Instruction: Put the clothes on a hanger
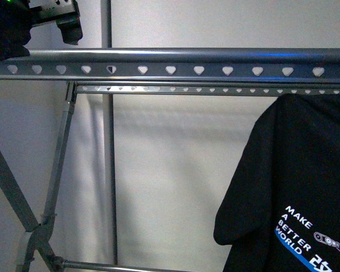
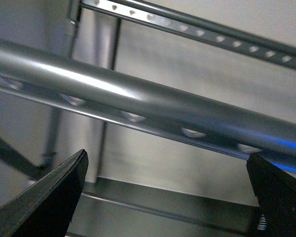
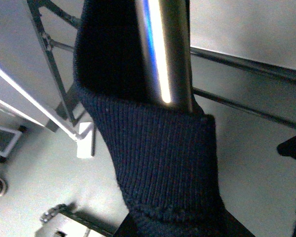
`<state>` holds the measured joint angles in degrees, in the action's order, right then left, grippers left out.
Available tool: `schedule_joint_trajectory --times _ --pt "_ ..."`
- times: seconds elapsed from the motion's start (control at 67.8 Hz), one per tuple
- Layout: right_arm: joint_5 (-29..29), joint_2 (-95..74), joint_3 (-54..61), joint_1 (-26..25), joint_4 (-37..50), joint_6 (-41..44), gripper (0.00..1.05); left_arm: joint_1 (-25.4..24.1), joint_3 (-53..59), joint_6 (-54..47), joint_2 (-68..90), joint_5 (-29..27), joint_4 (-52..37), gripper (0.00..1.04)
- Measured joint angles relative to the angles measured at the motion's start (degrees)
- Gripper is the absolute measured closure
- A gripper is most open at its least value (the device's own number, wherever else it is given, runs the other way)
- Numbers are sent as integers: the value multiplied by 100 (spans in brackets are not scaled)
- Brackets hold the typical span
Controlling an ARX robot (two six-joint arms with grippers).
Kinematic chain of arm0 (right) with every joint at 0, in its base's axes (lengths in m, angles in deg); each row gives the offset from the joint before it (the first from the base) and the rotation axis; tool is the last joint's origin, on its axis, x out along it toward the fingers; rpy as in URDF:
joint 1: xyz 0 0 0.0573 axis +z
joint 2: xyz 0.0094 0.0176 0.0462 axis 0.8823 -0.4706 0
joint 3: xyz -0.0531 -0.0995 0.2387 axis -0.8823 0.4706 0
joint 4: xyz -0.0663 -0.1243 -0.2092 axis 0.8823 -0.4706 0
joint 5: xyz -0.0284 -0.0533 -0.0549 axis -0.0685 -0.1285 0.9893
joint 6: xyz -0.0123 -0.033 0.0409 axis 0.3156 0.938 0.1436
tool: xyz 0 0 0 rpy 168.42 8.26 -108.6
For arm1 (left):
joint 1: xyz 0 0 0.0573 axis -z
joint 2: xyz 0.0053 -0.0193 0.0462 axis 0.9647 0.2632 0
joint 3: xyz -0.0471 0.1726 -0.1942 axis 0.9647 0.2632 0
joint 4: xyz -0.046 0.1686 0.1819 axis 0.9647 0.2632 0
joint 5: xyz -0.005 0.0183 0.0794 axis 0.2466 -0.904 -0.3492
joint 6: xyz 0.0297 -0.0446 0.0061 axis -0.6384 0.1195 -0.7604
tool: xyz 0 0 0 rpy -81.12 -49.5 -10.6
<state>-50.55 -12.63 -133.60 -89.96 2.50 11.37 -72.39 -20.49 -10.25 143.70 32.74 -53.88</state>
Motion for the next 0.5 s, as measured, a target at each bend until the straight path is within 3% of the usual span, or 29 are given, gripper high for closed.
schedule_joint_trajectory --times 0.074,0.133,0.192,0.295,0.501 --pt "197 -243 -201 55 140 -640 98 9 557 280 -345 323 -772 7" --pt "308 -426 -376 116 286 -1119 98 39 984 -271 -929 96 -317 20" --pt "358 -553 -527 164 352 -1375 98 44 1539 -688 -1379 70 -474 29" --pt "514 -719 -885 267 402 -1799 98 4 2802 -1067 -2157 125 -1161 47" --pt "988 -1285 -1934 579 81 -2494 98 -238 5639 -1270 -3150 284 -2391 95"
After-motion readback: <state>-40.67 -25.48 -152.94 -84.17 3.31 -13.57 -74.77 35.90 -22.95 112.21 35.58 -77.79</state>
